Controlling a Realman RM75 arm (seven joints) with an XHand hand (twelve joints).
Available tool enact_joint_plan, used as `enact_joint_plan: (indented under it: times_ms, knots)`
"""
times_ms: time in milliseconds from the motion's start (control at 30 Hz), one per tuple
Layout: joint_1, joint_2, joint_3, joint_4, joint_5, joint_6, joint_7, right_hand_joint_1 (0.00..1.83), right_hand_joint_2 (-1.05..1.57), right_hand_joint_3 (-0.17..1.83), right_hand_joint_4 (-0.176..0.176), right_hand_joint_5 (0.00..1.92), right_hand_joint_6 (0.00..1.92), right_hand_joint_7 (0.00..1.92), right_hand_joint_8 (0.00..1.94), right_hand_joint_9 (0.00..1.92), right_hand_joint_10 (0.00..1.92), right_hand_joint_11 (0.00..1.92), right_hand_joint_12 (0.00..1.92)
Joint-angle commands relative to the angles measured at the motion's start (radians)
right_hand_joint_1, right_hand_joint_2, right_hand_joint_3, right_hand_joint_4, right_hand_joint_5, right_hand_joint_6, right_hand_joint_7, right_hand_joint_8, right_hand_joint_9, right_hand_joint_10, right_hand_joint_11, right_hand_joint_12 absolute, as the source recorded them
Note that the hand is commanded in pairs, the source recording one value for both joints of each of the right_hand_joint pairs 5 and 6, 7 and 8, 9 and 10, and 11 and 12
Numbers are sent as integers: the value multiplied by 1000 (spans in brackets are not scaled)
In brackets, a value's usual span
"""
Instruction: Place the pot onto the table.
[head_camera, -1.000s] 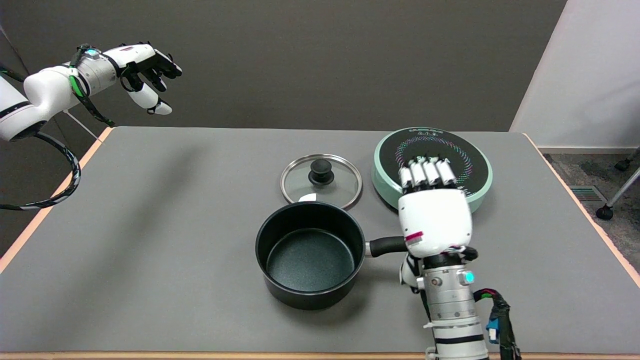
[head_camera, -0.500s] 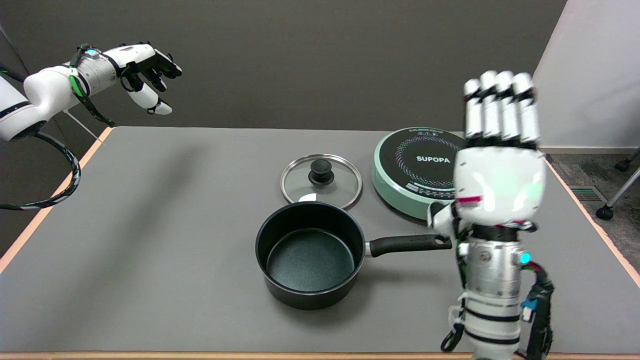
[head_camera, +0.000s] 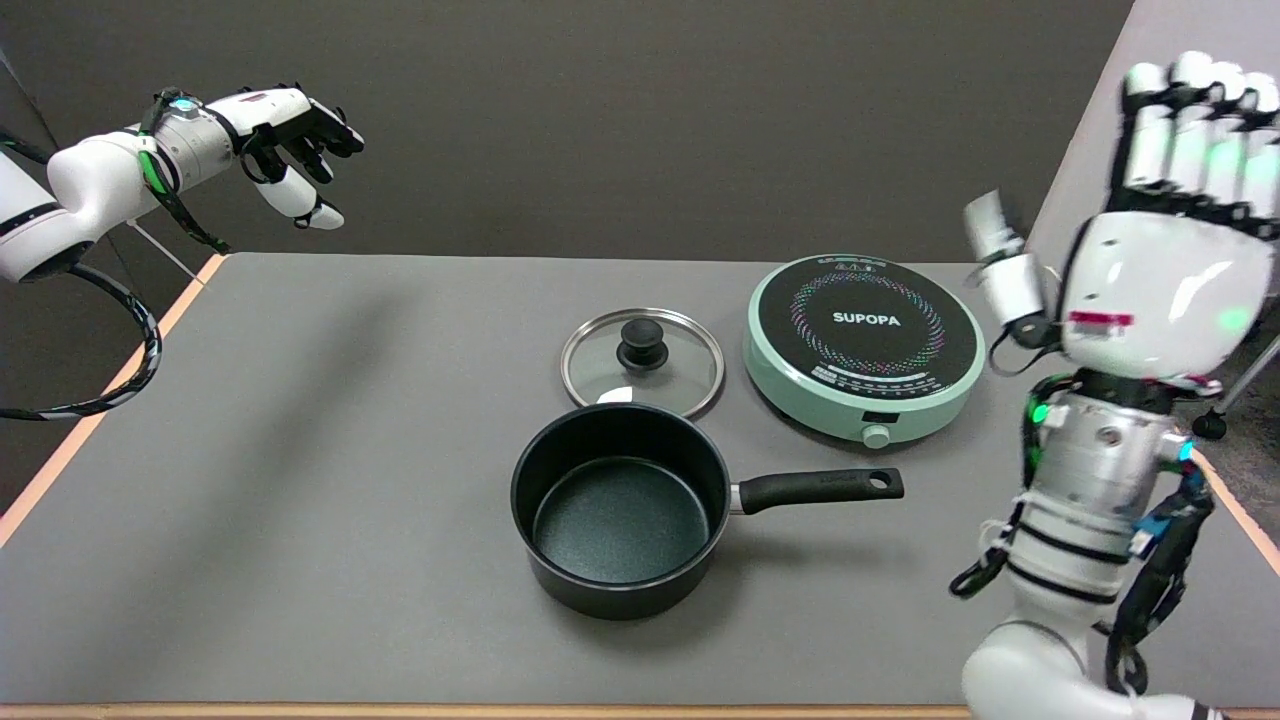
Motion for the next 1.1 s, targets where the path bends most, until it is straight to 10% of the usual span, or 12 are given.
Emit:
enact_joint_plan:
  times_ms: [33, 667, 1100]
  knots:
    - [-35, 155, 211, -190, 385, 88, 701, 500, 1571, -168, -176, 154, 154, 154, 154, 154, 154, 154, 154]
    - [-100, 307, 325, -385, 504, -333, 1424, 595, 1571, -119, -176, 295, 295, 295, 295, 295, 295, 295, 295]
    - [-21, 328, 323, -304, 501, -382, 1453, 577, 1571, 19, -176, 119, 119, 119, 119, 119, 119, 119, 119]
